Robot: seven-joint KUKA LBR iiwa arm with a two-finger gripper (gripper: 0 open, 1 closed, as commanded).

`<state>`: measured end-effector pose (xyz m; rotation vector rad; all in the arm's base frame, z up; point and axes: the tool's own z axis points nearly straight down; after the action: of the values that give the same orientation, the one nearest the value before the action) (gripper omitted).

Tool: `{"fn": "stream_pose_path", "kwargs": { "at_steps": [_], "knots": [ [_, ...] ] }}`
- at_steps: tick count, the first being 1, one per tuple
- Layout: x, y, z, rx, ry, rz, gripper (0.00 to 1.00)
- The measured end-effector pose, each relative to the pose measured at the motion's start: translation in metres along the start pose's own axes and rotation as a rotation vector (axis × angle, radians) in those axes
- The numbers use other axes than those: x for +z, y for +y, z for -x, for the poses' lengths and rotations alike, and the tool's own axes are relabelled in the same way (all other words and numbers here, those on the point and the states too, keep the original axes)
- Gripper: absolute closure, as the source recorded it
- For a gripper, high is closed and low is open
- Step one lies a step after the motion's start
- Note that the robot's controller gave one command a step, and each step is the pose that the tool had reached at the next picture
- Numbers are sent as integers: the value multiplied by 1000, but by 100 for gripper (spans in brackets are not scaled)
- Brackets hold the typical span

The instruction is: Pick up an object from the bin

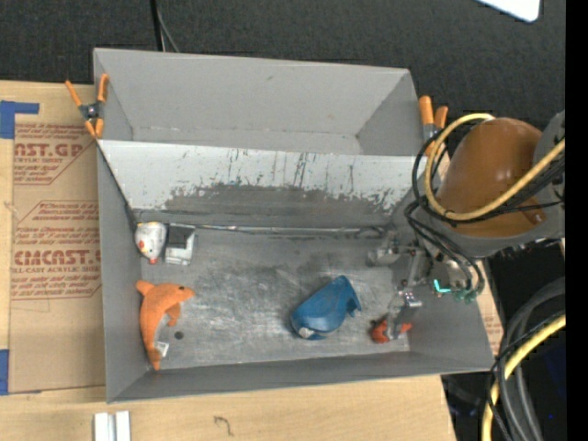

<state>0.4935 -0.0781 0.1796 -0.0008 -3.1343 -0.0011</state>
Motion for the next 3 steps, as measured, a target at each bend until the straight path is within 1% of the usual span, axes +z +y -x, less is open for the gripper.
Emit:
{"fn": "stream_pose_path", "kwargs": {
  "at_steps": [1,2,3],
  "knots": [
    [-4,0,2,-1,-8,-1,0],
    [32,40,0,-310,-10,-3,0],
    [39,-11,-4,-438,-9,-1,0]
  ]
}}
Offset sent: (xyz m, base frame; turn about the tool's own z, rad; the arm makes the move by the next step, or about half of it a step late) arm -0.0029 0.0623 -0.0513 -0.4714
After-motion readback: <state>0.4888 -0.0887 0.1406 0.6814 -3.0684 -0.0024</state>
